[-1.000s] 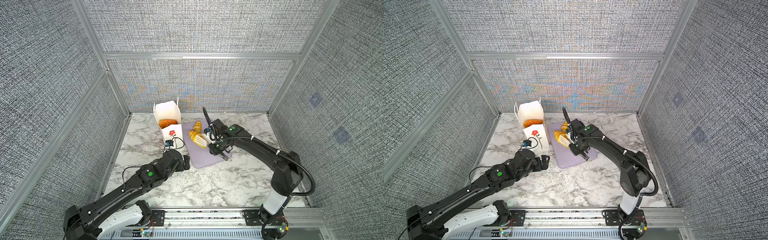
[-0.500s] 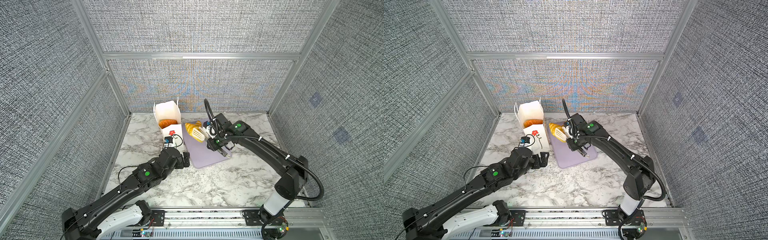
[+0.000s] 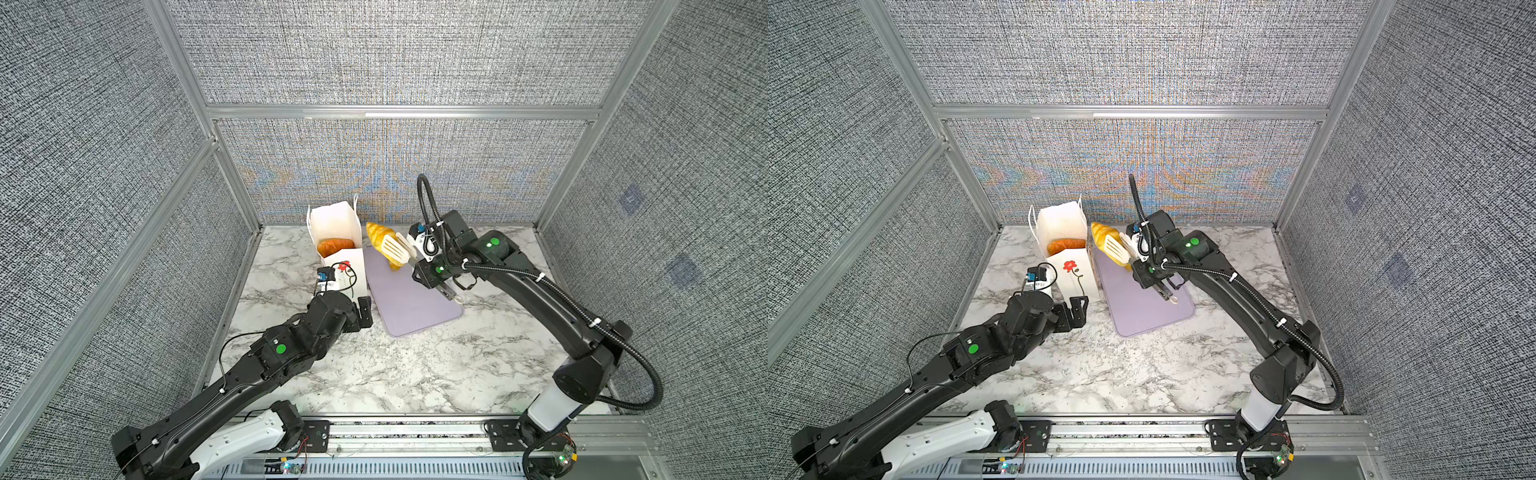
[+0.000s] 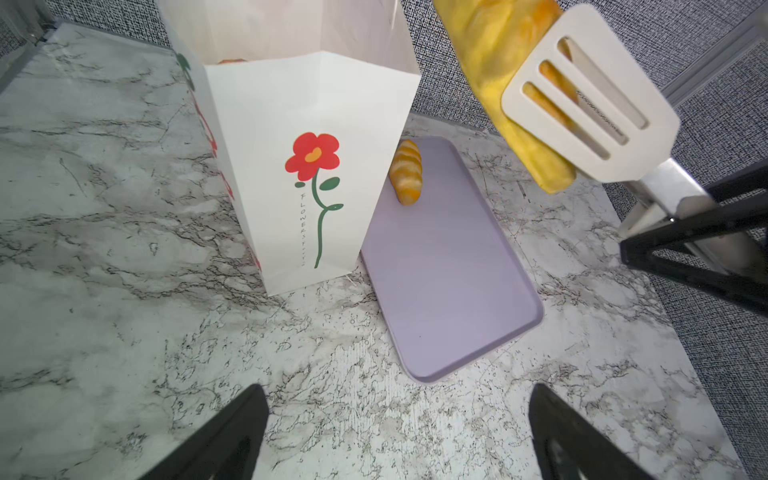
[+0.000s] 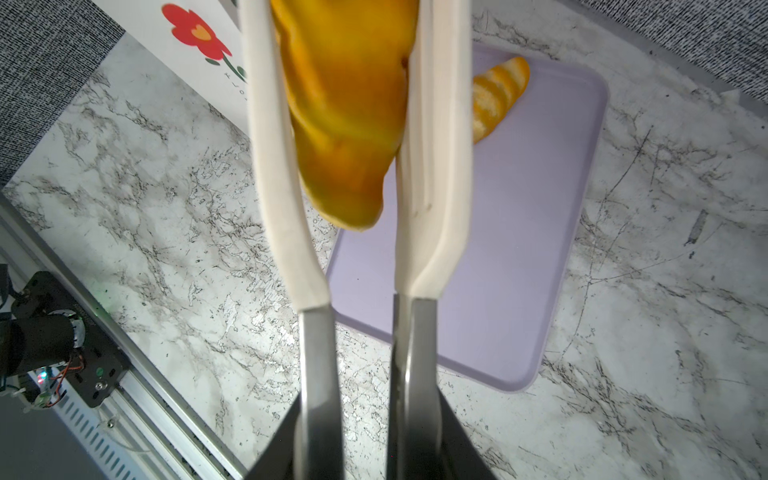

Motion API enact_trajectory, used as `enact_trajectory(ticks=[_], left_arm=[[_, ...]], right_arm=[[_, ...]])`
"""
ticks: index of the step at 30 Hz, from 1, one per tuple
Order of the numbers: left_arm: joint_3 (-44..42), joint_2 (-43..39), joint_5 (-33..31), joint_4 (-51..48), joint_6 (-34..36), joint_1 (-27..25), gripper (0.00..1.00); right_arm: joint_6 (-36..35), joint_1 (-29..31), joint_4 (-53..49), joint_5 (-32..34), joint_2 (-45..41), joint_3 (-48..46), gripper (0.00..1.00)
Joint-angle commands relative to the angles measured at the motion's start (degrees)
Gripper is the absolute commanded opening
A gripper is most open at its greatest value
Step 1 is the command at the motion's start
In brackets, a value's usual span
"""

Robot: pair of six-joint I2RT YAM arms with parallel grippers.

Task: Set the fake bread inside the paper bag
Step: 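Lift the striped croissant off the tray in the tongs, then carry the croissant in the tongs over the paper bag opening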

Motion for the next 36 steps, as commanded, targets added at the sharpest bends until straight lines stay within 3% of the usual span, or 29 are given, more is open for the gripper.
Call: enact_trajectory(ticks=[1,15,24,36], left_arm=[[1.1,-0.1,-2.0,-1.7,1.4,0.2,0.99],[1.9,-1.0,-2.9,-1.8,2.6,0.7,0.99],[-0.3,-4.2,-6.2,-1.7,-0.5,1.4,1.00],[-1.5,-5.5,-6.5,-3.1,-1.6,1.9,0.99]], right_arm=[[-0.9,-0.1,0.9,0.0,-0.3,2.5,0.35],[-0.7,1.0,0.5,-3.6,3.8,15.4,0.35],[0.7,4.3,1.5,-7.4,9.2,23.4,0.35],[7.4,5.3,5.5,-9.0,16.6,27.8,0.36]])
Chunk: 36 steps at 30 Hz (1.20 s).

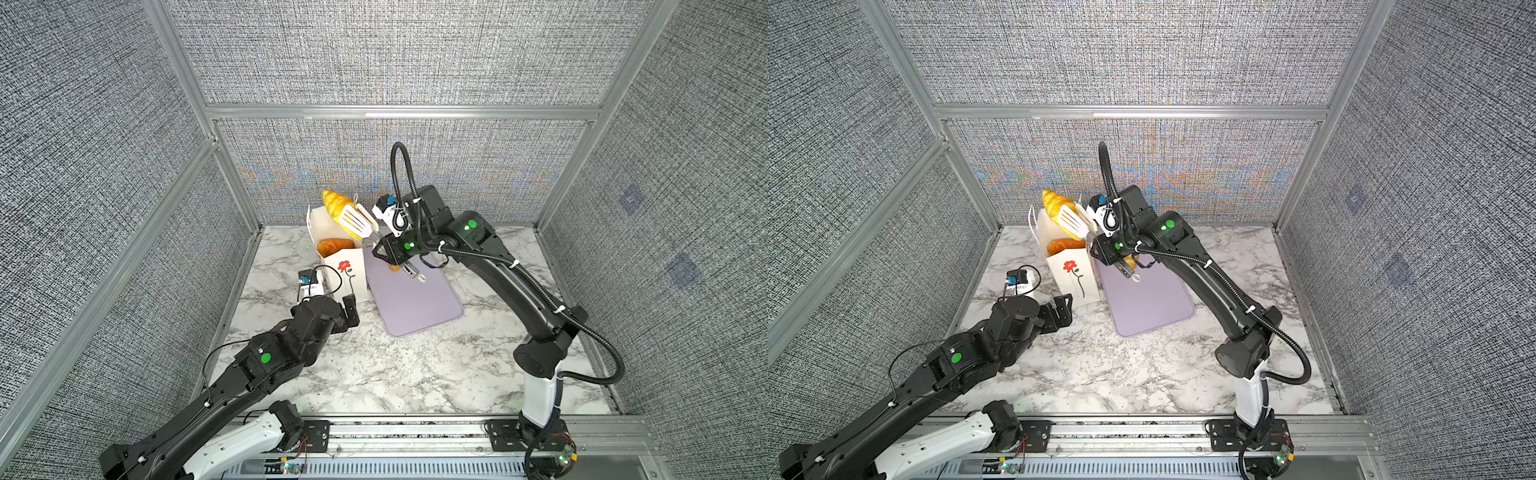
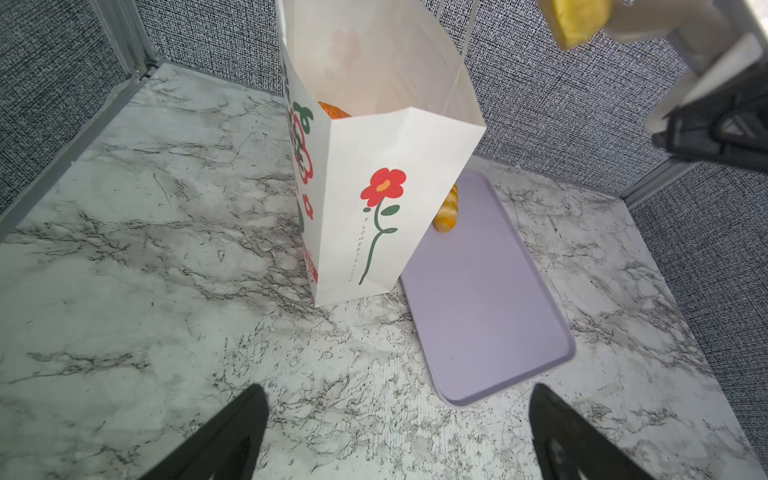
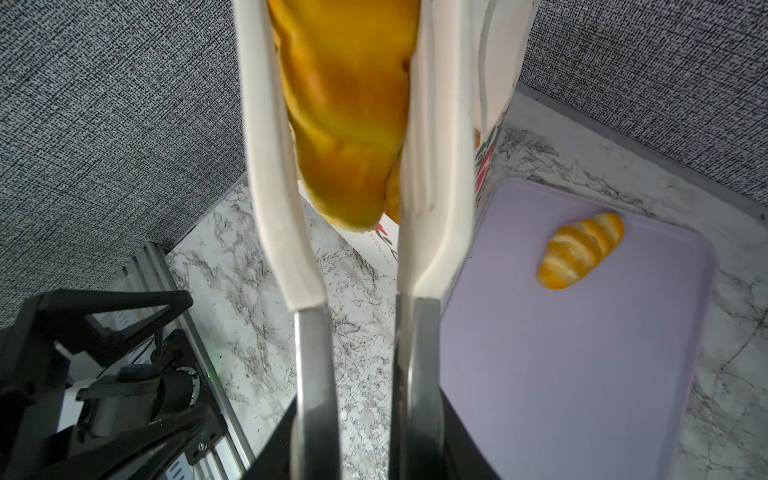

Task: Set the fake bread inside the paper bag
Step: 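Carry the croissant in the tongs over the paper bag opening, then open the tongs above the bag to drop the croissant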

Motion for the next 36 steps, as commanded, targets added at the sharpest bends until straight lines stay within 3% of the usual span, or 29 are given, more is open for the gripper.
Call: enact_trajectory(ticks=[1,14,22,31,36], left_arm=[[-0.3,-0.6,-1.0,-0.4,-0.7,0.1,1.00],[-1.8,-1.7,-0.2,-1.0,-1.6,0.3,0.99],[-2.0,-1.5,0.7,-1.2,-1.5,0.3,1.00],[0.3,1.6,1.5,-1.1,0.1,0.3,0.99],[0.0,2.3,2.6,-0.8,0.7,0.3,0.99]], right_arm=[[2.8,0.4,4.5,-1.2,1.0,0.6,0.36],[3.6,0.5,5.9,0.9,6.1,2.4,0.40],[1.9,0.4,2.4,3.0,8.3,5.4,0.55],[-0.1,0.5,0.4,4.8,5.5,5.0,0.60],[-2.5,0.4,1.2,6.4,-0.5,-1.8,0.60]])
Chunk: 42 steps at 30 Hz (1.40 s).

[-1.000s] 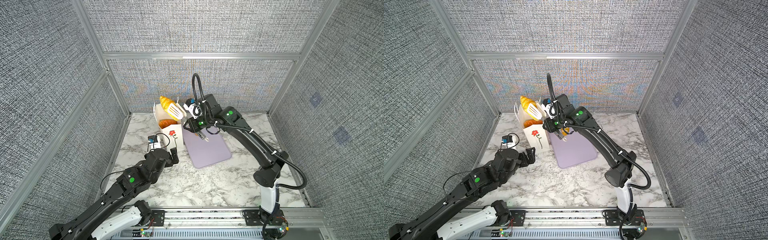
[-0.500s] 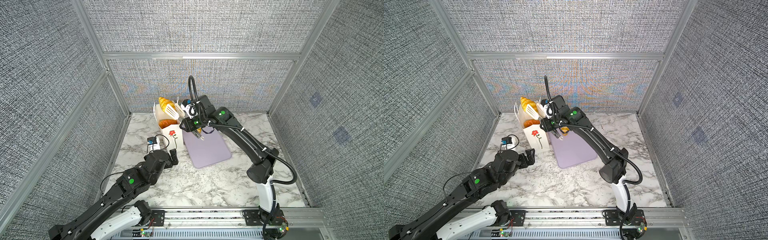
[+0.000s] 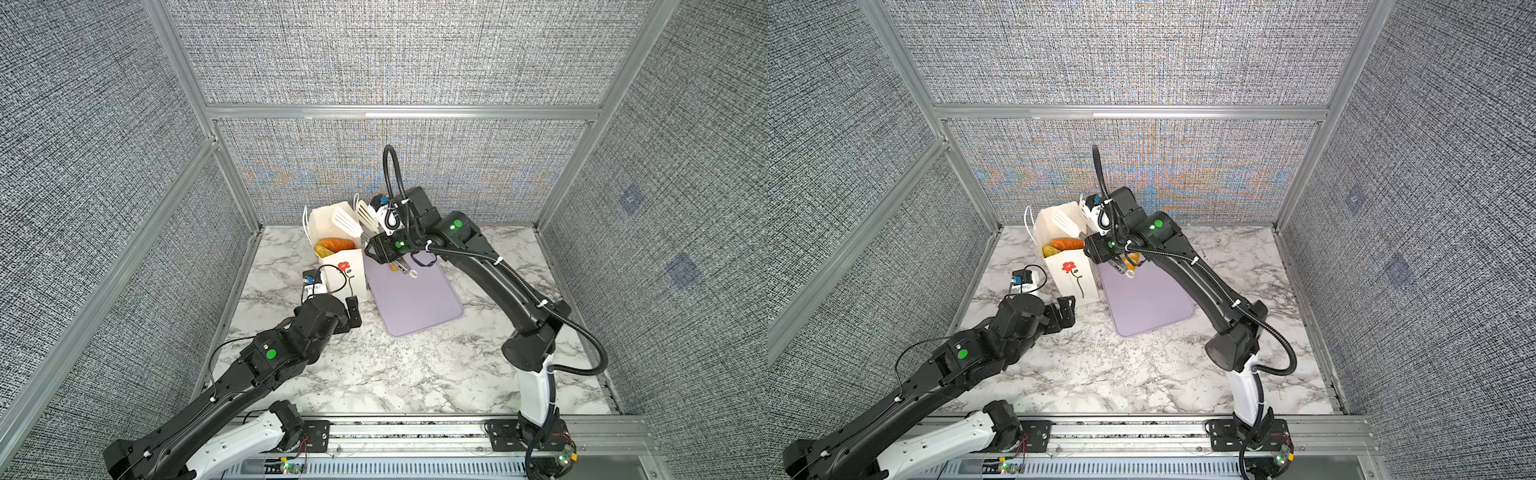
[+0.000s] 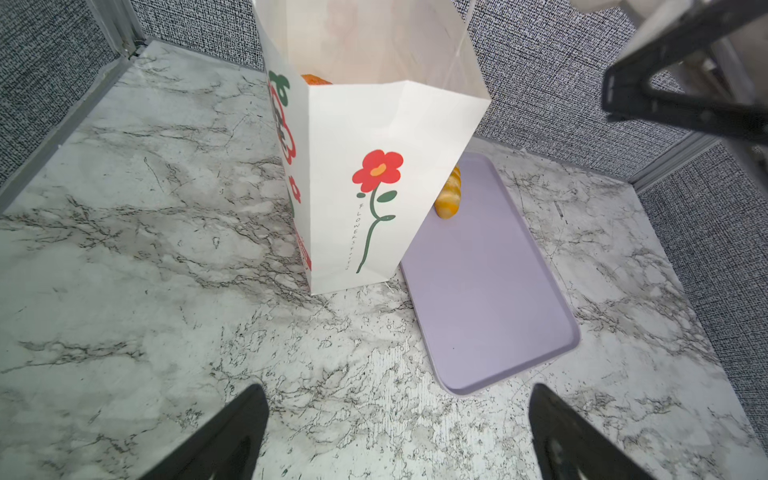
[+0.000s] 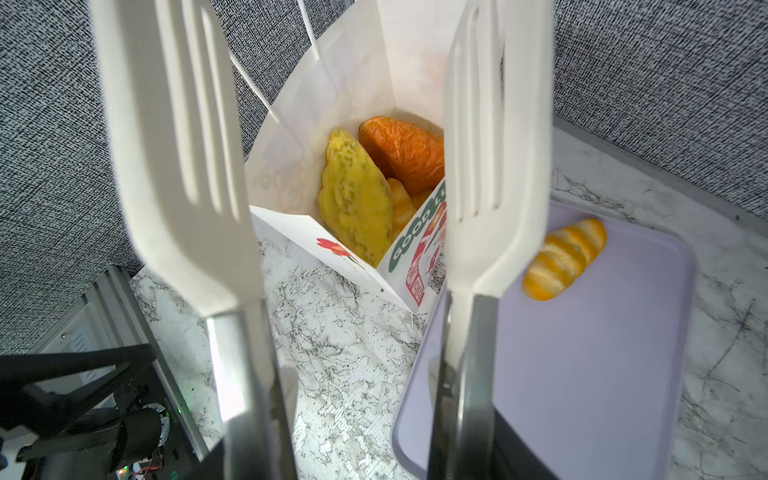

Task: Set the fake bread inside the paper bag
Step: 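Open the tongs above the bag to drop the croissant, then move the empty tongs down toward the last striped croissant on the tray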

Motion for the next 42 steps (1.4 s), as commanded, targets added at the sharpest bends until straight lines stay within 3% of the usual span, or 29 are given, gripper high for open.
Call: enact_trajectory(ticks=[1,13,21,30,42], left_arm=[[-0.5,-0.1,1.0,-0.5,1.0,0.1,0.99],[-1.4,-0.5,1.7,2.1,0.2,0.1,0.99],[-1.7,3.8,3.6,6.6,2.2,0.0,0.99],[-1.4,9.3,7.8,10.7,3.0,-0.2,0.99],[-4.2,12.2,9.9,13.3,0.4,-1.5,0.99]], right_arm=[[-2.4,0.1,1.4,2.8,-4.3,-5.2,0.60],[-2.2,-3.7,7.2,11.5,-18.6,-26.2,0.62],[1.4,-7.2,11.1,13.2,-24.3,-38.3,0.63],[3.7,-11.0,11.7,12.3,-24.4,-47.8,0.63],[4.8,-12.7,10.7,12.5,-17.8,-51.8,0.63]])
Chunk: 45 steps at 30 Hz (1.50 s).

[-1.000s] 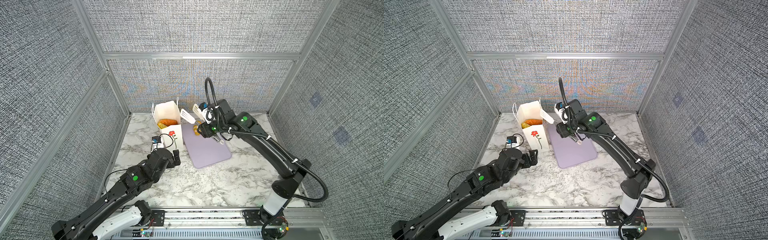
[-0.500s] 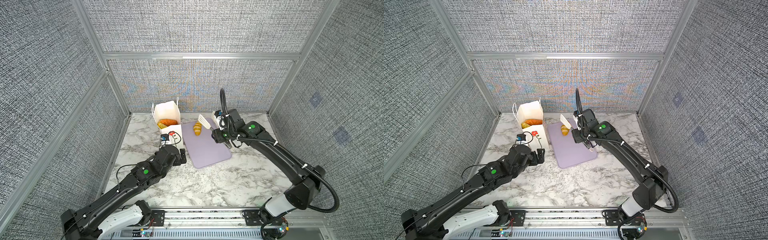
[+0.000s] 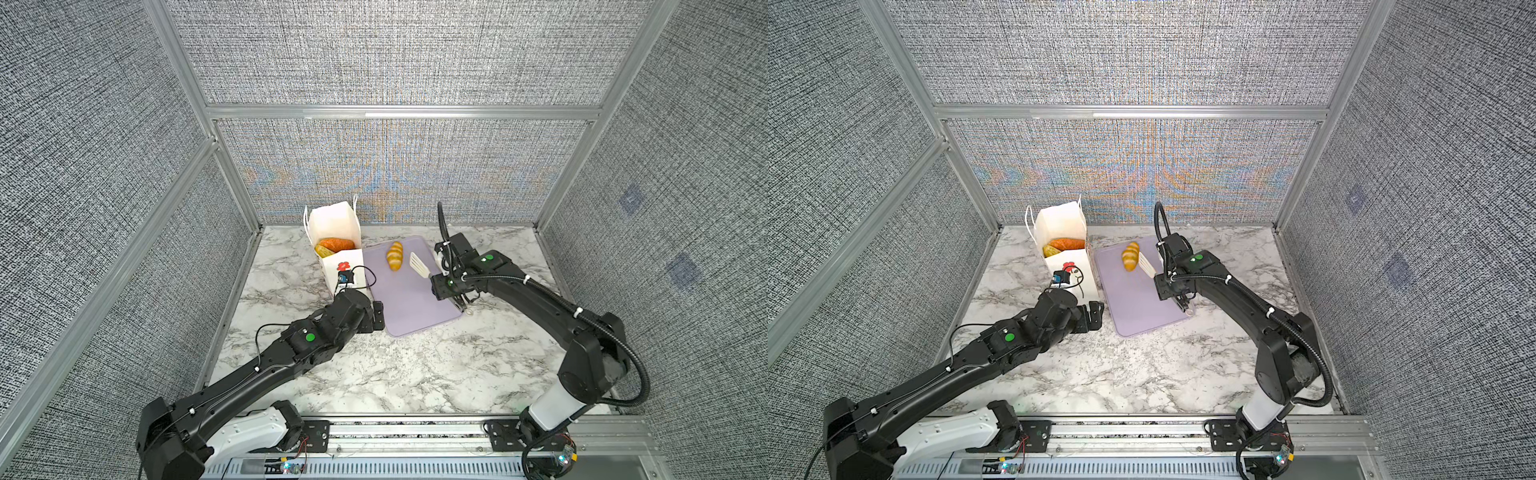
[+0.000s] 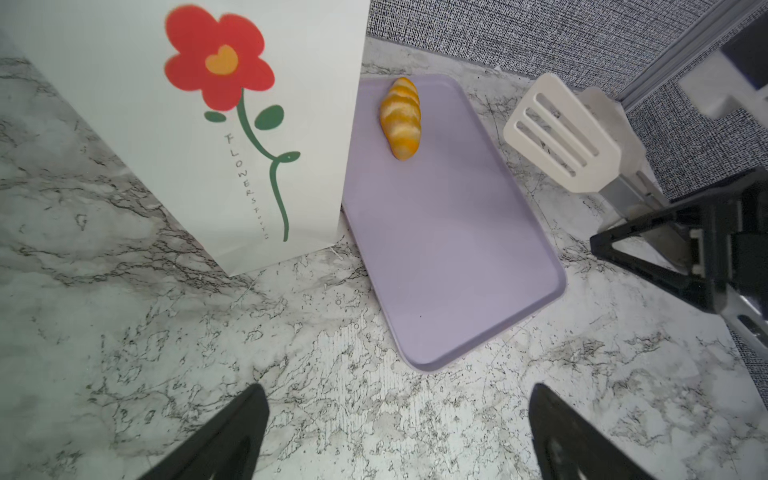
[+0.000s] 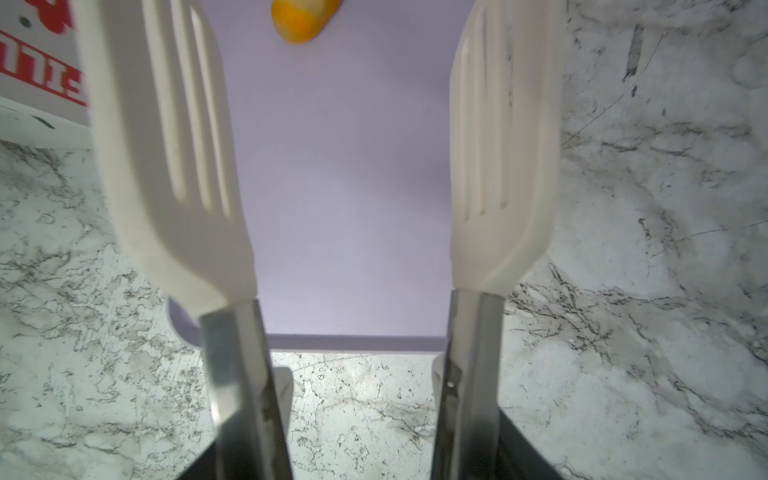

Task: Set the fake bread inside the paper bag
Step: 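Move the empty tongs down toward the last striped croissant on the tray, then lower the open tongs around the striped croissant and close them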

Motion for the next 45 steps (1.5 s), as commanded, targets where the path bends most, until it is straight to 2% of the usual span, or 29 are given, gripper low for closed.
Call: enact_trajectory(ticks=[1,11,21,37,42,45], left_arm=[[-0.5,0.6,0.9,1.9,-0.6,-0.1,0.99],[-2.4,2.3,2.4,3.2,-1.8,-0.6,0.99],[-2.9,2.1,2.6,3.0,-2.0,-0.7,0.99],[-3.5,1.8,2.7,2.4,-3.2,-0.9,0.99],[-3.4,1.3,2.0,1.3,-3.5,-1.0,0.99],[-3.7,1.0,1.8,1.2,-3.5,-0.9,0.99]], right_arm=[[0.9,0.1,0.7,0.4,1.8,0.1,0.63],[0.6,0.2,-0.4,-1.9,10.4,4.5,0.63],[0.6,0.6,-1.6,-2.8,20.0,13.4,0.63],[2.2,1.5,-2.7,2.5,32.8,28.1,0.62],[-0.1,1.5,-6.2,4.9,36.4,32.8,0.59],[-1.6,1.5,-6.8,3.9,37.0,33.0,0.52]])
